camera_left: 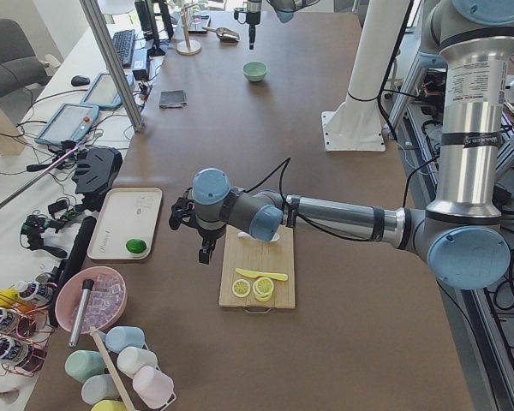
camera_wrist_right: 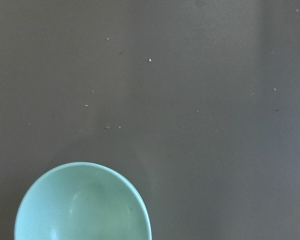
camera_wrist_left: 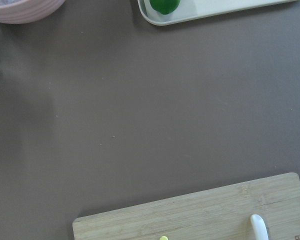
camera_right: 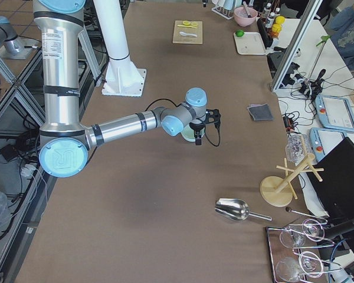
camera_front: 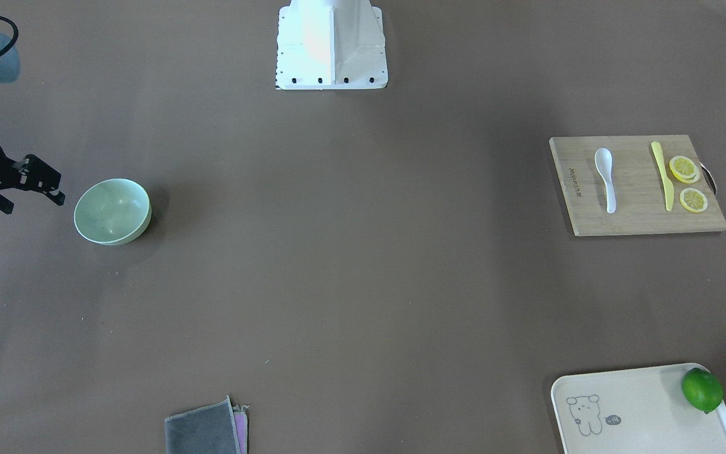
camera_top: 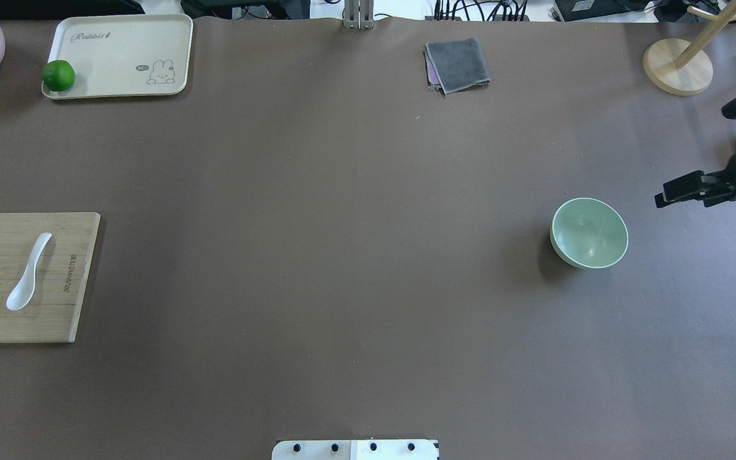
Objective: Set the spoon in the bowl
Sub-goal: 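Reach the right gripper down to the rim of the pale green bowl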
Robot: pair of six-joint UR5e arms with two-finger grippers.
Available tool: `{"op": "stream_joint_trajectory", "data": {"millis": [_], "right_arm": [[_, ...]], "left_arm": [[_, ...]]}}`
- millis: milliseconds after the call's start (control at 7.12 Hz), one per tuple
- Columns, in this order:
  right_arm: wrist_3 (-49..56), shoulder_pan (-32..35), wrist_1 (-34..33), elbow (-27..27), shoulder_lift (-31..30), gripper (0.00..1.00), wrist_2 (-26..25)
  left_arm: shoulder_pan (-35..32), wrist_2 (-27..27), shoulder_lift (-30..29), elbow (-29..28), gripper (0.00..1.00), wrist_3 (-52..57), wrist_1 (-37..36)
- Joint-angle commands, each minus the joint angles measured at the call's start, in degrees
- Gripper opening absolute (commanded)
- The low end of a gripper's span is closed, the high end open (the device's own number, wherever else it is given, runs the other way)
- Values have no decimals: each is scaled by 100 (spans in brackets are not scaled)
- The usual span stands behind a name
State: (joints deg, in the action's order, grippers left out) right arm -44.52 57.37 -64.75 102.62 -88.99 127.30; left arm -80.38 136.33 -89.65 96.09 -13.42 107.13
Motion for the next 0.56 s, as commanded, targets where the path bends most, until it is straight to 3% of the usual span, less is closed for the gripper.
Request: {"op": "stream_joint_trajectory", "data": {"millis": [0,281,421], "right_arm": [[-127,-226,6,-617,407,93,-82],[-118,-305,6,-831,506,87,-82],[-83,-358,6,-866,515,74,-74]], "left_arm": [[5,7,-131,-117,97,-117,1],[5,7,-246,-204,97,-117,-8],[5,7,-290,-214,97,-231,9]]}}
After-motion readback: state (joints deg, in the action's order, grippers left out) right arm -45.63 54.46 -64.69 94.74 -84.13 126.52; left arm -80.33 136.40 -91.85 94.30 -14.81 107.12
